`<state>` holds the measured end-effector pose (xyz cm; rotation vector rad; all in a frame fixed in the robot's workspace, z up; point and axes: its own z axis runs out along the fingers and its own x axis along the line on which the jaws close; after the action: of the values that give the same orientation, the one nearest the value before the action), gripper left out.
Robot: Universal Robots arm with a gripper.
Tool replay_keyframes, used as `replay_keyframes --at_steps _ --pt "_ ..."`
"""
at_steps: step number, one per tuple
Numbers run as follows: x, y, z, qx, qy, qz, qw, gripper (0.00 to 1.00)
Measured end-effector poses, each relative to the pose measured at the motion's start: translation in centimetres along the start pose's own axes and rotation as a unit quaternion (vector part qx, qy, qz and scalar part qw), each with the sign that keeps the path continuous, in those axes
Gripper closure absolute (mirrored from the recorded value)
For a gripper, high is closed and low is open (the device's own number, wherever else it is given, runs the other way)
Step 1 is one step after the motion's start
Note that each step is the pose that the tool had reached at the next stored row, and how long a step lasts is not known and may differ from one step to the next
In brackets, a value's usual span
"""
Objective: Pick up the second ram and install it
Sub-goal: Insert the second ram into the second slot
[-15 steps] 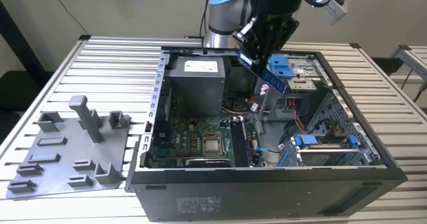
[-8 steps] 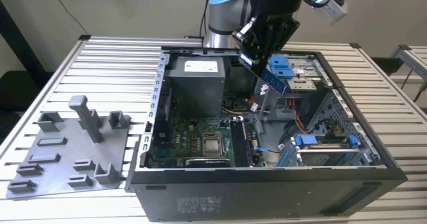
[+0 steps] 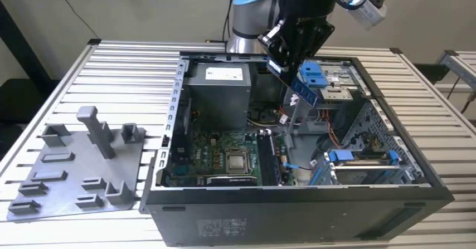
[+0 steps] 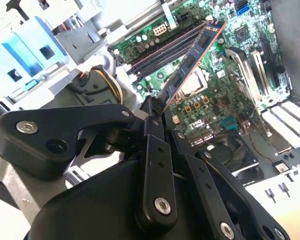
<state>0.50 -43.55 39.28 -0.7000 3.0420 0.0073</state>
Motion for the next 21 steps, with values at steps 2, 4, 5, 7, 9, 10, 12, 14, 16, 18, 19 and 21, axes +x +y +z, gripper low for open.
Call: replay_keyframes --at_steps 2,4,5,7,9,10,12,14,16,18,19,21 --pt "0.00 0.00 0.08 0.0003 0.0000 0.013 0.9999 0.86" --pt "0.01 -0.01 0.13 0.0006 0.0000 0.027 0.9996 0.86" --pt "0.01 -0.01 0.16 0.0007 0.0000 0.034 0.9994 0.86" --pt "0.03 -0.04 0.19 0.0009 0.0001 0.045 0.9990 0.86" --pt "0.05 -0.08 0.20 0.0007 0.0008 0.052 0.9986 0.86" --pt "0.06 -0.11 0.21 0.0007 0.0012 0.056 0.9984 0.86" --pt "0.08 -0.15 0.23 0.0004 0.0022 0.064 0.9980 0.86" --pt "0.09 -0.18 0.24 0.0003 0.0030 0.071 0.9974 0.86" --pt "0.09 -0.18 0.25 0.0004 0.0032 0.077 0.9970 0.86" --pt "0.10 -0.19 0.29 0.0004 0.0033 0.084 0.9965 0.86" --pt "0.10 -0.19 0.30 0.0004 0.0034 0.087 0.9962 0.86" --pt "0.10 -0.19 0.34 0.0005 0.0035 0.094 0.9955 0.86"
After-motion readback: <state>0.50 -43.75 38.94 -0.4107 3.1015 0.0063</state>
